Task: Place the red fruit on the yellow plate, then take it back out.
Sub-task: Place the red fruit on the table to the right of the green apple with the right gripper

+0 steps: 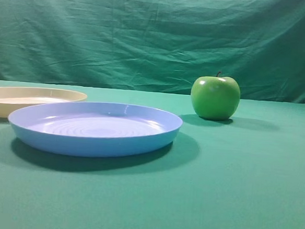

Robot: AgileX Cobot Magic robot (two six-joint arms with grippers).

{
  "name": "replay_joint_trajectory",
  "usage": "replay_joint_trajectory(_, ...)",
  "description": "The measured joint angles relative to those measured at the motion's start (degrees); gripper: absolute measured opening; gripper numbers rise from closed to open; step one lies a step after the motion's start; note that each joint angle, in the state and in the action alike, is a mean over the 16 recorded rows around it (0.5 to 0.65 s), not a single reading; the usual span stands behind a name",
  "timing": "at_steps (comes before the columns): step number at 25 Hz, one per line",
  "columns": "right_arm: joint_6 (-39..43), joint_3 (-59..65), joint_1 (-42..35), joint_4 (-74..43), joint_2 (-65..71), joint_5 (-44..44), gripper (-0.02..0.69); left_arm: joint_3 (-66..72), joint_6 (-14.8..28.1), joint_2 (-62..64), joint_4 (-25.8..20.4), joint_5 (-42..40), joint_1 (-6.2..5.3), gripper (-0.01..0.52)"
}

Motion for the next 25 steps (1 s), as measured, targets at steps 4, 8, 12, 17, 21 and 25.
replay_joint_trajectory(4,2.5,13.5,-3.2,-0.2,-8.7,-4.1,0.183,0.0,0.0,0.0,0.0,0.0,0.0,0.0)
replay_joint_trajectory(8,4.5,27.3,-7.2,1.0,-15.5,-9.9,0.183,0.0,0.0,0.0,0.0,0.0,0.0,0.0)
replay_joint_trajectory(12,5.9,39.9,-11.0,2.5,-19.7,-17.0,0.183,0.0,0.0,0.0,0.0,0.0,0.0,0.0)
replay_joint_trajectory(17,6.5,49.7,-13.8,4.4,-19.3,-24.9,0.183,0.0,0.0,0.0,0.0,0.0,0.0,0.0)
replay_joint_trajectory(21,6.3,53.9,-14.9,5.2,-16.1,-30.7,0.191,0.0,0.0,0.0,0.0,0.0,0.0,0.0)
replay_joint_trajectory(25,5.8,55.3,-15.1,5.5,-12.3,-34.8,0.242,0.0,0.0,0.0,0.0,0.0,0.0,0.0)
